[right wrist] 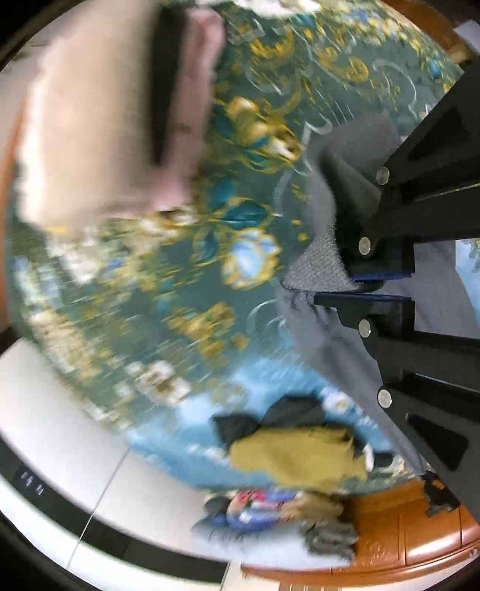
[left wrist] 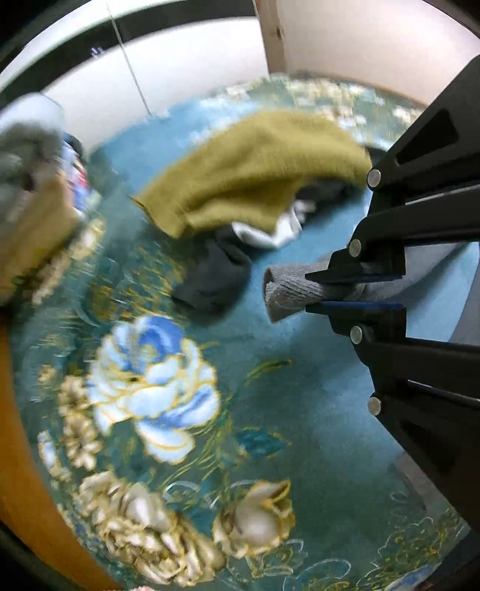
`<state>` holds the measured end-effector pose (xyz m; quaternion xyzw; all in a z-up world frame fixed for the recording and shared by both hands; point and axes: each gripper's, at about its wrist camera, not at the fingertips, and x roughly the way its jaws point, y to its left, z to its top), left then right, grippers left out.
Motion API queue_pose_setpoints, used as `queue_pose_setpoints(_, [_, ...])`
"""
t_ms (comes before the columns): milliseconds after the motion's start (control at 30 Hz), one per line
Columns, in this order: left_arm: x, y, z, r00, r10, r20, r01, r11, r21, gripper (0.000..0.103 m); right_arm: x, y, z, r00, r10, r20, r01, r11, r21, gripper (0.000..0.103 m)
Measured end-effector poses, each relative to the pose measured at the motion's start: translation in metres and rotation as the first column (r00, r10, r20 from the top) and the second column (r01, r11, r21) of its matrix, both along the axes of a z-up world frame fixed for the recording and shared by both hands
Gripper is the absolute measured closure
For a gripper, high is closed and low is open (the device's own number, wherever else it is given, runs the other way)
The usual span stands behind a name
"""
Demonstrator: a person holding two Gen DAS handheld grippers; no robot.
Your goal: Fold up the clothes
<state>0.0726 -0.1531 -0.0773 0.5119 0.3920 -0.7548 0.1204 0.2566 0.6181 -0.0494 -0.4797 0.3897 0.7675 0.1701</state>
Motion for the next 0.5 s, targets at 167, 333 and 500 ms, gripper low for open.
queue_pose_setpoints(167, [-0.005,-0.023,0.044,0.992,-0.007,-0.125,-0.001,0.998,-0.068,0.096,-0.026,0.009,0.052,0.992,0.108,-0.059,-0.101,0.989,0.107,0.097])
queue_pose_setpoints(333, [-0.040,-0.034,0.016,0.995,0.029,-0.098,-0.038,0.995,-0.091,0.096,-0.089,0.019,0.018,0.990,0.131,-0.046,-0.125,0.984,0.124,0.097])
queue_pose_setpoints(500, [-0.067,-0.030,-0.066,0.990,0.082,0.117,-0.076,0.996,-0.048,0.096,-0.144,0.016,-0.074,0.982,0.123,0.144,-0.136,0.987,0.087,0.097])
